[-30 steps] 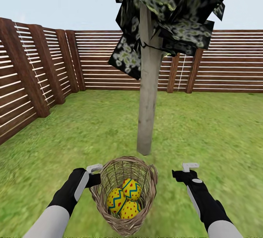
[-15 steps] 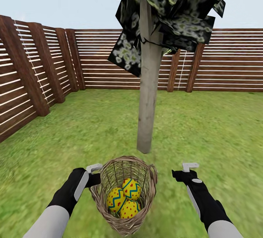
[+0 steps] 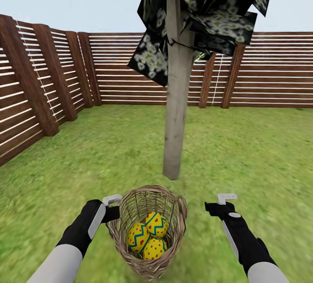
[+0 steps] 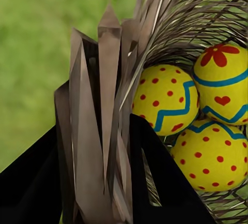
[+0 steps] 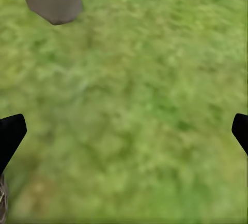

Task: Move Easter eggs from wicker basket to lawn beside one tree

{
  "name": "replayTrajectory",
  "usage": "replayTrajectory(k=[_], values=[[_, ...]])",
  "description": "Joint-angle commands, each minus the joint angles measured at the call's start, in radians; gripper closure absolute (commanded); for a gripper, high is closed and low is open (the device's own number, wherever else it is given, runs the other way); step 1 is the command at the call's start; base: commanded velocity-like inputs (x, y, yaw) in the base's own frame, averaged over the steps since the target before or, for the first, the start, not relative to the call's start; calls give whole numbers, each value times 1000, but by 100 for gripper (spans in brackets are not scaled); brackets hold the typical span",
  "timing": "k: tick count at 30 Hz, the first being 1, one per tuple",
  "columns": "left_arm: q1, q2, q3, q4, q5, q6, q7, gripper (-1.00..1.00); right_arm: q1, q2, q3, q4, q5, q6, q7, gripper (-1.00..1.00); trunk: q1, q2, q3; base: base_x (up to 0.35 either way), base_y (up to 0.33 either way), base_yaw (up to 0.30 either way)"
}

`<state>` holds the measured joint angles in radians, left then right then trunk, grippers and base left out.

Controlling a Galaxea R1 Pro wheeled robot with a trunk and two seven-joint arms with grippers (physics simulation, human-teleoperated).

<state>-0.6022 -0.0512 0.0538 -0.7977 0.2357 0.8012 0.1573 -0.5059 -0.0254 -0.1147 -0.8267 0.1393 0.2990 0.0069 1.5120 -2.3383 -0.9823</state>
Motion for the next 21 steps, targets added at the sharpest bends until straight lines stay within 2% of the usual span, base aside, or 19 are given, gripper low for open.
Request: replayTrajectory(k=[1, 13, 19, 20, 21], values=[[-1, -1, 3, -3, 20, 3, 7, 100, 0, 0, 0, -2, 10, 6, 1, -100, 4, -8, -4, 0, 0, 0], [-1, -1, 3, -3, 20, 3, 7, 100, 0, 1, 0, -2, 10, 5, 1, -100, 50, -92, -42, 0, 0, 0], [-1, 0, 4, -5, 20, 3, 7, 100, 0, 0, 0, -2, 10, 5, 1, -100, 50, -92, -42, 0, 0, 0], [-1, 0, 4, -7, 20, 3, 7, -100, 0, 0, 0, -2, 10, 5, 1, -100, 50, -92, -42, 0, 0, 0], [-1, 1, 3, -10, 20, 3, 7, -100, 0, -1, 0, -2, 10, 5, 1, -100, 50, -92, -42, 0, 0, 0]])
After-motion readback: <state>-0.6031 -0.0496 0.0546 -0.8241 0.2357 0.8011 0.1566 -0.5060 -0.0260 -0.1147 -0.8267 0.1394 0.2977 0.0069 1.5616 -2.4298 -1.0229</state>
